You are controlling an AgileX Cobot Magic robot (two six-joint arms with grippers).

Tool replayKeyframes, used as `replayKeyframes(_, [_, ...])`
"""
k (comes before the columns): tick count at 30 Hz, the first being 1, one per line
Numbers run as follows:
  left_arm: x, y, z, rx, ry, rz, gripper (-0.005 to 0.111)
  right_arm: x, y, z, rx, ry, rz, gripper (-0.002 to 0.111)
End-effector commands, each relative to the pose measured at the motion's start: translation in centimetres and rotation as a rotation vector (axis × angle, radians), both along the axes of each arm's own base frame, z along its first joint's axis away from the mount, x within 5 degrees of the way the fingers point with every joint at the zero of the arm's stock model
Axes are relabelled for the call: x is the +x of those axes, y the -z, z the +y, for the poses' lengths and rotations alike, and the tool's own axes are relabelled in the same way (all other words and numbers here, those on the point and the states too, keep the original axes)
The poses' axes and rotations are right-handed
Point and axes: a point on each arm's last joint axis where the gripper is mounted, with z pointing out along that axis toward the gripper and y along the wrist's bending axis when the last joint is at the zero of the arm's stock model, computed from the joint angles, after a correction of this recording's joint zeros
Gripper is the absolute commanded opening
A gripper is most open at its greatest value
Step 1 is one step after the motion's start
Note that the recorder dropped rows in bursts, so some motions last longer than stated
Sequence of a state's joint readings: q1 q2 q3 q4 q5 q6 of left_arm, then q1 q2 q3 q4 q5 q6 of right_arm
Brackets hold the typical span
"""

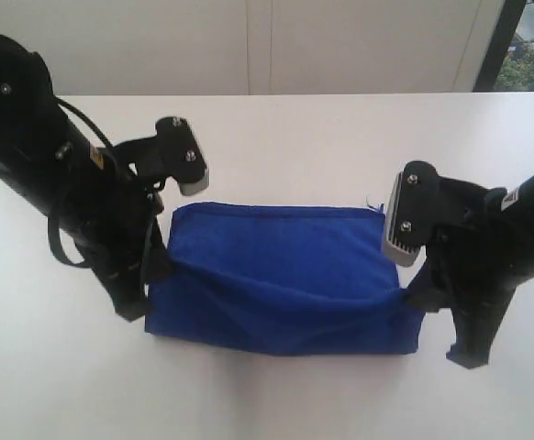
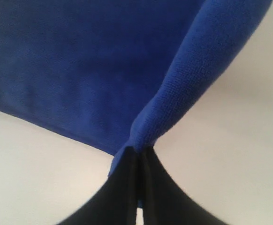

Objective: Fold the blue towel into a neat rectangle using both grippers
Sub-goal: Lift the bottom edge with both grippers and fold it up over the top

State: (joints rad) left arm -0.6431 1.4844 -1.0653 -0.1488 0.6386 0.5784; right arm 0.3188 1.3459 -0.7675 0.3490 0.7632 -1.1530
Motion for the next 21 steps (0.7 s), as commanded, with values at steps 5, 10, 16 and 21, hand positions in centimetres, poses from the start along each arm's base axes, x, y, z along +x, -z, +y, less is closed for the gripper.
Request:
replayKeyframes(5, [3.3, -0.2, -0.1, -0.065, -0.147, -0.064, 0.000, 2.9, -1.4, 0.1, 0.045, 0.162, -0.188, 0.000])
replayKeyframes(10, [4.8, 0.9, -0.5, -0.092, -0.180, -0.112, 0.000, 4.7, -0.1, 0.4, 0.061, 0.224, -0.247, 0.000])
replayKeyframes(16, [6.1, 1.9, -0.9, -0.117, -0.214, -0.161, 0.000, 6.5, 1.4, 0.7, 0.063, 0.260, -0.274, 0.000])
replayKeyframes(21, [8.7, 3.2, 0.4, -0.152, -0.315, -0.219, 0.000, 9.0, 2.0, 1.4, 0.066, 0.272, -0.307, 0.000])
